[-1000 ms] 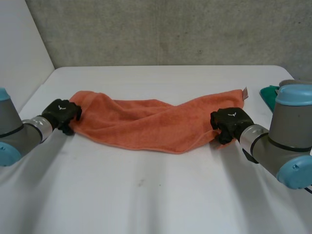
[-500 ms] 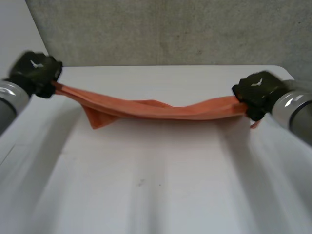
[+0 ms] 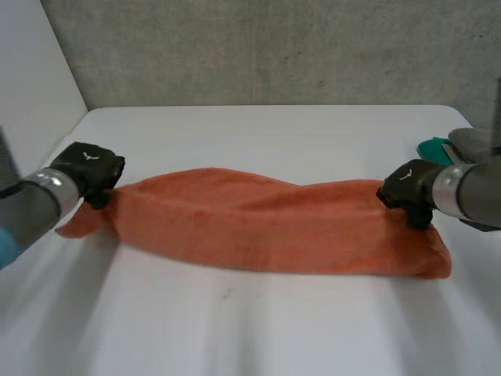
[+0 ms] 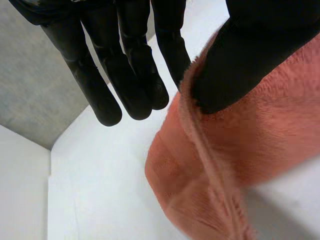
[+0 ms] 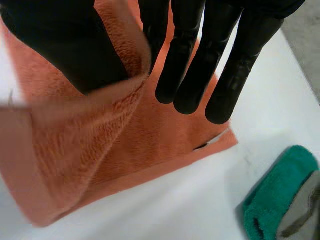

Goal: Fold the laundry.

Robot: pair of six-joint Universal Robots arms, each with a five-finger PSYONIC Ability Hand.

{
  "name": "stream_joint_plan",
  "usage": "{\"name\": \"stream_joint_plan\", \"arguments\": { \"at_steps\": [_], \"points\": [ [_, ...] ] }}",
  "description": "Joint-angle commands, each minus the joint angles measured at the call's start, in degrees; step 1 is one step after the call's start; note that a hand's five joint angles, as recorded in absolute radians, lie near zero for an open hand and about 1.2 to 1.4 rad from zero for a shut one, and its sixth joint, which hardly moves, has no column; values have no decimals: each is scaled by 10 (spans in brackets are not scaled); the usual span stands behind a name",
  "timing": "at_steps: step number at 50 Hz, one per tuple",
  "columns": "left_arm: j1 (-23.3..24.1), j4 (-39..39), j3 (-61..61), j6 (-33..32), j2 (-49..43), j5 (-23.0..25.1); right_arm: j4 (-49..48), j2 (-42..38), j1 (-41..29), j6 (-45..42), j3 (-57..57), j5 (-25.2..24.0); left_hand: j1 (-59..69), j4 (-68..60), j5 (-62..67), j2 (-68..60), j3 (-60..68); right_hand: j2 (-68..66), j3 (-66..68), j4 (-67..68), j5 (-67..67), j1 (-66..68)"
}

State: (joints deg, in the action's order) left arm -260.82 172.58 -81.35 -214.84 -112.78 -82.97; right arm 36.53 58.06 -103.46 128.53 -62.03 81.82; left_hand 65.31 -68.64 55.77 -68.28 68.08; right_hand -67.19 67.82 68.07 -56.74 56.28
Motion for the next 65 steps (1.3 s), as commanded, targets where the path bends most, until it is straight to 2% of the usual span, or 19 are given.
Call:
{"name": "stream_joint_plan", "arguments": {
  "at_steps": [1, 5, 6, 8, 9, 10, 14, 24, 33, 38, 44, 47, 51, 55, 56, 59, 60, 63, 65],
  "points": [
    [25, 94, 156, -25, -93, -27, -93, -51, -28, 46, 136, 43, 147, -114, 142, -117, 119, -128, 122, 119, -133, 237],
    [32, 230, 214, -22, -95, -26, -178, -71, -42, 96, 264, 55, 147, -114, 142, -117, 119, -128, 122, 119, -133, 237],
    [35, 300, 232, -17, -92, -27, -222, -73, -43, 110, 310, 61, 147, -114, 142, -117, 119, -128, 122, 119, -133, 237],
    [36, 374, 247, -10, -83, -35, -274, -75, -43, 121, 347, 65, 147, -114, 142, -117, 119, -128, 122, 119, -133, 237],
    [37, 405, 254, -6, -77, -38, -336, -74, -44, 129, 366, 67, 147, -114, 142, -117, 119, -128, 122, 119, -133, 237],
    [37, 464, 260, 6, -61, -43, -369, -71, -44, 128, 368, 68, 147, -114, 142, -117, 119, -128, 122, 119, -133, 237],
    [34, 500, 271, 28, -35, -67, -481, -46, -46, 124, 356, 71, 147, -114, 142, -117, 119, -128, 122, 119, -133, 237],
    [30, 437, 177, 44, -30, -69, -486, -25, -48, 127, 231, 59, 147, -114, 142, -117, 119, -128, 122, 119, -133, 237],
    [28, 435, 17, 43, -63, -55, -493, -44, -51, 122, 32, -1, 147, -114, 142, -117, 119, -128, 122, 119, -133, 237],
    [38, 418, -25, 28, -136, -48, -483, -90, -52, 109, -26, -9, 147, -114, 142, -117, 119, -128, 122, 119, -133, 237],
    [39, 377, -85, -31, -130, -47, -435, -84, -44, 66, -94, -9, 147, -114, 142, -117, 119, -128, 122, 119, -133, 237],
    [35, 341, -137, -77, -79, -47, -388, -60, -45, 39, -122, -10, 147, -114, 142, -117, 119, -128, 122, 119, -133, 237],
    [32, 275, -213, -128, 3, -48, -288, 13, -41, -2, -179, -8, 147, -114, 142, -117, 119, -128, 122, 119, -133, 237],
    [22, 169, -284, -162, 91, -53, -162, 85, -17, -27, -243, -3, 147, -114, 142, -117, 119, -128, 122, 119, -133, 237],
    [10, 106, -314, -178, 119, -54, -103, 112, 5, -42, -275, -7, 147, -114, 142, -117, 119, -128, 122, 119, -133, 237],
    [-16, -10, -355, -212, 150, -53, -24, 149, 38, -93, -337, -12, 147, -114, 142, -117, 119, -128, 122, 119, -133, 237],
    [-32, -74, -375, -225, 163, -48, 8, 164, 59, -148, -370, -11, 147, -114, 142, -117, 119, -128, 122, 119, -133, 237],
    [-43, -96, -393, -230, 172, -42, 3, 176, 90, -207, -396, -21, 147, -114, 142, -117, 119, -128, 122, 119, -133, 237],
    [-32, -77, -396, -228, 175, -40, -34, 176, 112, -199, -397, -26, 147, -114, 142, -117, 119, -128, 122, 119, -133, 237]
  ]
}}
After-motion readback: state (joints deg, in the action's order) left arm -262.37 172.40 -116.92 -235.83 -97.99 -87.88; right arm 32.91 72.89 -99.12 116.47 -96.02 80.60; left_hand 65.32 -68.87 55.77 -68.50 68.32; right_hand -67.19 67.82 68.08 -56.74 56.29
